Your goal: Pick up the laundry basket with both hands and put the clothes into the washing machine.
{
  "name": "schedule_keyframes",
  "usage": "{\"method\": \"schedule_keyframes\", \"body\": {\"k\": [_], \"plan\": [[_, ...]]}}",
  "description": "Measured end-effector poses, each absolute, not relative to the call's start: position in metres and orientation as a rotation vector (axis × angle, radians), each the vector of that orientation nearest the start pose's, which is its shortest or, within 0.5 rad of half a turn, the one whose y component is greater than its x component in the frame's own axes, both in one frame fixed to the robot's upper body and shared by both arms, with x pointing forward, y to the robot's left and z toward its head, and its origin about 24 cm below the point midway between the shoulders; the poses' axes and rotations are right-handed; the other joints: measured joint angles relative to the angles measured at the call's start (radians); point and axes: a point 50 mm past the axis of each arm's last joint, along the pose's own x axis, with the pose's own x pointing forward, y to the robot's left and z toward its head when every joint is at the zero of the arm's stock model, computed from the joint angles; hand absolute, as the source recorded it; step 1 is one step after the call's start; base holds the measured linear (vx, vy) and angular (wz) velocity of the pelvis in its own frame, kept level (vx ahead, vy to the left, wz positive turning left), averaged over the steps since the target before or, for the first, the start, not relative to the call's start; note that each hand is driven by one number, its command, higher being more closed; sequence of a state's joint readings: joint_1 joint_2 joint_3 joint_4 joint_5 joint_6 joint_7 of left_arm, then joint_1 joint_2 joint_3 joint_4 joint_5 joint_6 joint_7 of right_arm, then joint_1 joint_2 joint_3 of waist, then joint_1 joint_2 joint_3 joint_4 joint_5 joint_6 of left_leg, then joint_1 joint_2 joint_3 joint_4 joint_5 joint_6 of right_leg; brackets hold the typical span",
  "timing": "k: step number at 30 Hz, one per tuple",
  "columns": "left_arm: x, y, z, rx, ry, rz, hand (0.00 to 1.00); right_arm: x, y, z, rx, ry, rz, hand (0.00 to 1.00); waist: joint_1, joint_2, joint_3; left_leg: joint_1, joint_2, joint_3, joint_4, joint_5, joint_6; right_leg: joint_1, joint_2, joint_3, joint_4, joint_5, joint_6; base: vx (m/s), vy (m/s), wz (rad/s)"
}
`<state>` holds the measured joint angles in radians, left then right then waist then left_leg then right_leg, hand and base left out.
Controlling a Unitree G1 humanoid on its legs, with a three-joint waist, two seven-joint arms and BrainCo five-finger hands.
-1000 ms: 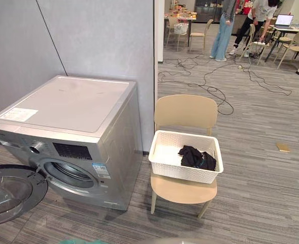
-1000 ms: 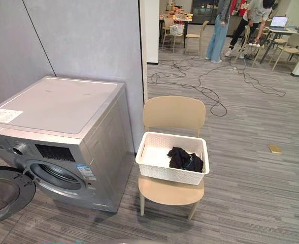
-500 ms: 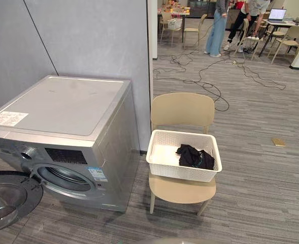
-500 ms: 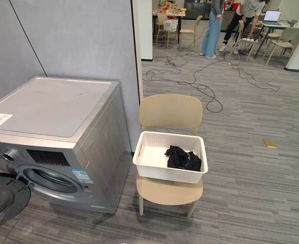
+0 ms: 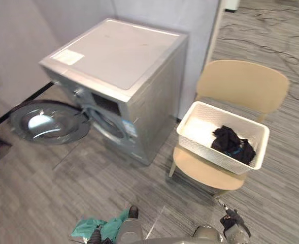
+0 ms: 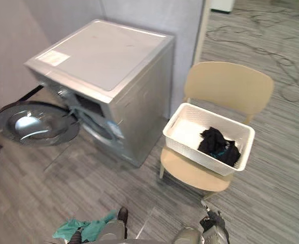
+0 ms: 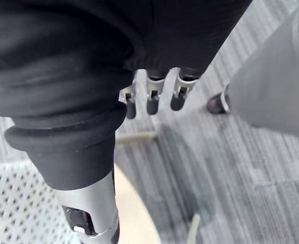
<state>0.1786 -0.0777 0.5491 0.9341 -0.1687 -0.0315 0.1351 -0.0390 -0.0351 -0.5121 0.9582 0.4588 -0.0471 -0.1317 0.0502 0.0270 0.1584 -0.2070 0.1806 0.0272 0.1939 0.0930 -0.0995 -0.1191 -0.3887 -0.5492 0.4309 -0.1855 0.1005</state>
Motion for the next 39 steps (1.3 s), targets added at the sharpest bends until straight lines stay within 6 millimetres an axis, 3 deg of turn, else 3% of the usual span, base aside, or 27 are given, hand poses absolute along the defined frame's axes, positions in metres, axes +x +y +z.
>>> {"method": "schedule_keyframes", "body": {"k": [2, 4, 5, 7, 10, 13, 18, 20, 21, 22, 23, 24, 25, 26, 27, 29, 31, 32, 36, 39], "plan": [[0.044, 0.207, -0.164, -0.412, 1.073, 0.819, 1.0, 0.133, -0.241, -0.138, 0.55, 0.777, -0.819, 0.0, -0.004, -0.001, 0.0, -0.02, 0.057, 0.123, 0.14, -0.069, 0.023, 0.057, -0.011, -0.1, -0.014, 0.026, 0.001, 0.0, -0.002, 0.98], [0.041, 0.206, -0.165, -0.416, 1.084, 0.822, 1.0, 0.12, -0.248, -0.139, 0.545, 0.783, -0.862, 0.0, -0.005, 0.004, -0.003, -0.003, 0.07, 0.17, 0.144, -0.101, 0.025, 0.101, -0.018, -0.148, -0.032, 0.041, 0.025, 0.0, 0.136, 0.94], [0.039, 0.202, -0.166, -0.427, 1.101, 0.819, 1.0, 0.108, -0.256, -0.141, 0.559, 0.783, -0.923, 0.0, -0.006, 0.024, -0.017, 0.015, 0.057, 0.184, 0.102, -0.137, -0.008, 0.135, -0.009, -0.19, -0.071, 0.068, 0.052, -0.02, 0.202, 0.79], [0.035, 0.206, -0.166, -0.418, 1.106, 0.829, 1.0, 0.1, -0.25, -0.147, 0.589, 0.824, -0.938, 0.0, -0.001, 0.009, -0.027, 0.022, 0.016, 0.174, 0.034, -0.125, -0.006, 0.155, 0.01, -0.19, -0.163, 0.098, 0.062, -0.05, 0.187, 0.44], [0.024, 0.209, -0.168, -0.386, 1.148, 0.813, 1.0, 0.084, -0.242, -0.155, 0.62, 0.905, -0.964, 0.0, -0.011, -0.009, -0.055, 0.061, -0.045, 0.132, -0.064, -0.09, -0.007, 0.206, 0.028, -0.183, -0.266, 0.134, 0.031, -0.06, 0.16, 0.43], [0.034, 0.213, -0.167, -0.326, 1.146, 0.72, 1.0, 0.063, -0.233, -0.163, 0.634, 0.983, -0.985, 0.0, -0.019, -0.022, -0.071, 0.075, -0.119, 0.018, -0.105, -0.064, -0.005, 0.246, 0.012, -0.211, -0.271, 0.131, 0.035, -0.04, 0.107, 0.8], [0.04, 0.212, -0.167, -0.263, 1.152, 0.636, 1.0, 0.074, -0.221, -0.164, 0.626, 1.0, -0.882, 0.0, -0.005, -0.023, -0.071, 0.061, -0.185, -0.05, -0.065, -0.071, 0.034, 0.254, -0.04, -0.218, -0.24, 0.135, 0.03, 0.0, 0.068, 0.19], [0.041, 0.215, -0.166, -0.234, 1.152, 0.617, 1.0, 0.084, -0.219, -0.163, 0.606, 0.992, -0.837, 0.0, -0.007, -0.029, -0.073, 0.041, -0.204, -0.054, -0.041, -0.09, 0.058, 0.253, -0.054, -0.218, -0.234, 0.146, 0.01, 0.02, 0.078, 0.14], [0.043, 0.215, -0.166, -0.21, 1.154, 0.591, 1.0, 0.087, -0.218, -0.162, 0.604, 0.987, -0.828, 0.0, -0.009, -0.03, -0.073, 0.035, -0.208, -0.06, -0.04, -0.097, 0.066, 0.246, -0.053, -0.188, -0.214, 0.141, -0.08, 0.03, 0.072, 0.32], [0.043, 0.215, -0.166, -0.194, 1.158, 0.576, 1.0, 0.091, -0.216, -0.161, 0.598, 0.983, -0.804, 0.0, -0.013, -0.026, -0.075, 0.036, -0.207, -0.084, -0.047, -0.099, 0.069, 0.21, -0.039, -0.08, -0.16, 0.161, -0.183, 0.04, 0.077, 0.41], [0.044, 0.215, -0.166, -0.182, 1.158, 0.567, 1.0, 0.092, -0.214, -0.161, 0.596, 0.982, -0.791, 0.0, -0.014, -0.027, -0.075, 0.037, -0.203, -0.095, -0.048, -0.099, 0.07, 0.186, -0.025, -0.007, -0.132, 0.18, -0.212, 0.05, 0.091, 0.5], [0.044, 0.215, -0.165, -0.174, 1.157, 0.559, 1.0, 0.091, -0.209, -0.162, 0.601, 0.992, -0.774, 0.0, -0.014, -0.02, -0.079, 0.04, -0.191, -0.109, -0.048, -0.099, 0.072, 0.162, 0.01, 0.117, -0.098, 0.179, -0.204, 0.05, 0.065, 0.41], [0.043, 0.22, -0.165, -0.165, 1.155, 0.567, 1.0, 0.09, -0.2, -0.164, 0.621, 1.003, -0.765, 0.0, -0.012, -0.028, -0.074, 0.041, -0.177, -0.122, -0.048, -0.1, 0.074, 0.139, 0.061, 0.225, -0.063, 0.143, -0.158, 0.07, -0.049, 0.34], [0.041, 0.228, -0.163, -0.162, 1.152, 0.605, 1.0, 0.095, -0.187, -0.164, 0.65, 0.995, -0.732, 0.0, -0.011, -0.07, -0.075, 0.051, -0.158, -0.144, -0.05, -0.1, 0.078, 0.096, 0.154, 0.327, 0.003, 0.051, -0.125, 0.07, -0.155, 0.15], [0.039, 0.228, -0.164, -0.171, 1.161, 0.615, 1.0, 0.098, -0.183, -0.163, 0.663, 0.977, -0.72, 0.0, -0.012, -0.083, -0.072, 0.061, -0.147, -0.144, -0.05, -0.102, 0.078, 0.081, 0.197, 0.355, 0.025, 0.012, -0.105, 0.06, -0.192, 0.02], [0.046, 0.228, -0.163, -0.181, 1.142, 0.619, 1.0, 0.099, -0.182, -0.162, 0.67, 0.956, -0.706, 0.0, -0.015, -0.087, -0.069, 0.074, -0.127, -0.144, -0.05, -0.11, 0.068, 0.041, 0.276, 0.356, -0.001, -0.039, -0.063, 0.03, -0.144, -0.09], [0.054, 0.229, -0.162, -0.183, 1.124, 0.622, 1.0, 0.097, -0.186, -0.161, 0.662, 0.953, -0.714, 0.0, -0.026, -0.092, -0.061, 0.061, -0.141, -0.14, -0.021, -0.121, 0.056, 0.049, 0.299, 0.344, -0.081, -0.044, -0.067, -0.04, -0.171, 0.16], [0.055, 0.227, -0.162, -0.196, 1.12, 0.624, 1.0, 0.094, -0.19, -0.161, 0.659, 0.945, -0.729, 0.0, -0.033, -0.094, -0.063, 0.057, -0.144, -0.147, -0.017, -0.124, 0.061, 0.048, 0.302, 0.32, -0.091, -0.043, -0.068, -0.03, -0.125, 0.37], [0.078, 0.211, -0.162, -0.269, 1.064, 0.614, 1.0, 0.062, -0.199, -0.166, 0.677, 0.989, -0.845, 0.0, -0.039, -0.053, -0.067, 0.047, -0.147, -0.226, -0.02, -0.117, 0.054, 0.061, 0.305, 0.242, -0.1, -0.064, -0.082, 0.1, -0.1, 0.52], [0.094, 0.209, -0.157, -0.283, 1.016, 0.605, 1.0, 0.048, -0.195, -0.17, 0.712, 1.032, -0.912, 0.0, -0.04, -0.064, -0.078, -0.02, -0.149, -0.216, 0.146, -0.174, 0.044, 0.1, 0.304, 0.165, -0.111, -0.079, -0.092, 0.12, -0.032, 0.6]]}}
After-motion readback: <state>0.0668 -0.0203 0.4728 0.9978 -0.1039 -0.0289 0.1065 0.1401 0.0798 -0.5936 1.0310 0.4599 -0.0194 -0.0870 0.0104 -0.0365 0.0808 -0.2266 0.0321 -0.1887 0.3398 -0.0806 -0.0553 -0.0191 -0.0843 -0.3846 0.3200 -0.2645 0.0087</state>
